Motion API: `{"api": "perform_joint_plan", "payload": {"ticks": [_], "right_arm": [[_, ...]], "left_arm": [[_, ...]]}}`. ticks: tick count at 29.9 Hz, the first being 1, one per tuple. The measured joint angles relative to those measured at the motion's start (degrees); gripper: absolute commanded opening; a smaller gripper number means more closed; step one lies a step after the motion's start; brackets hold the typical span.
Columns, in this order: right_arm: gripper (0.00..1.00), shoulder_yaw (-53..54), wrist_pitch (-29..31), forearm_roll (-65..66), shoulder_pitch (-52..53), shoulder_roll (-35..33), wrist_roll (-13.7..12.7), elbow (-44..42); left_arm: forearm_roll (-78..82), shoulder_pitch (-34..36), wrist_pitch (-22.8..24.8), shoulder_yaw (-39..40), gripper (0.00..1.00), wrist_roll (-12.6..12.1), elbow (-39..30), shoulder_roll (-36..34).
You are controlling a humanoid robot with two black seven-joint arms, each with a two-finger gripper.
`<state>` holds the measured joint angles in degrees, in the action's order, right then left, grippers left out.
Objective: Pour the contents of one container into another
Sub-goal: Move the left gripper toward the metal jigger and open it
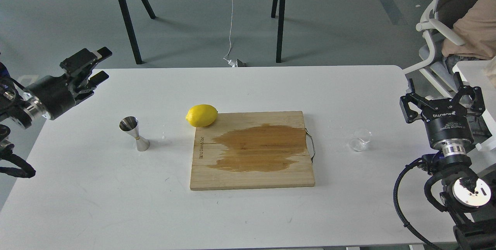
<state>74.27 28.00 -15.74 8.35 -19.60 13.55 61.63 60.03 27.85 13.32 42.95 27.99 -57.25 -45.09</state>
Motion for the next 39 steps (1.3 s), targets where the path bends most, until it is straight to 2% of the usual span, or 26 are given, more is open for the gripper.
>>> {"api": "perform_joint_plan", "payload": {"ticks": [8,11,15,24,30,39], "right_arm": [[0.98,-0.2,0.0,0.0,-0.1,0.0,-0.1,0.0],[0.98,-0.3,0.0,0.0,-0.2,0.0,-0.1,-0.1],[0.98,-0.4,0.0,0.0,-0.4,-0.1,-0.1,-0.2],[0.98,-0.5,0.0,0.4,-0.7,0.0,-0.2,-0.4],[0.98,-0.5,0.0,0.4,-0.8,0.0,0.0,-0.5],[0.98,-0.5,0.0,0.3,-1.3,0.1,0.2,-0.3]], "left_arm": [[11.1,-1.7,-16.1,-3.4,0.99,0.0,-0.2,0.5],[16.9,-3.8,-22.3,-3.7,0.99,0.0,-2.5,0.3],[20.6,-6.6,-28.3,-3.4,0.99,0.0,-5.5,-0.3],[30.5,-14.2,-39.8,-2.9,0.99,0.0,-6.1,0.0],[32.6,-17.9,-41.3,-3.3,0.99,0.0,-5.6,2.4],[36.3,-19.0,-41.3,-3.8,0.99,0.0,-0.8,8.9]]}}
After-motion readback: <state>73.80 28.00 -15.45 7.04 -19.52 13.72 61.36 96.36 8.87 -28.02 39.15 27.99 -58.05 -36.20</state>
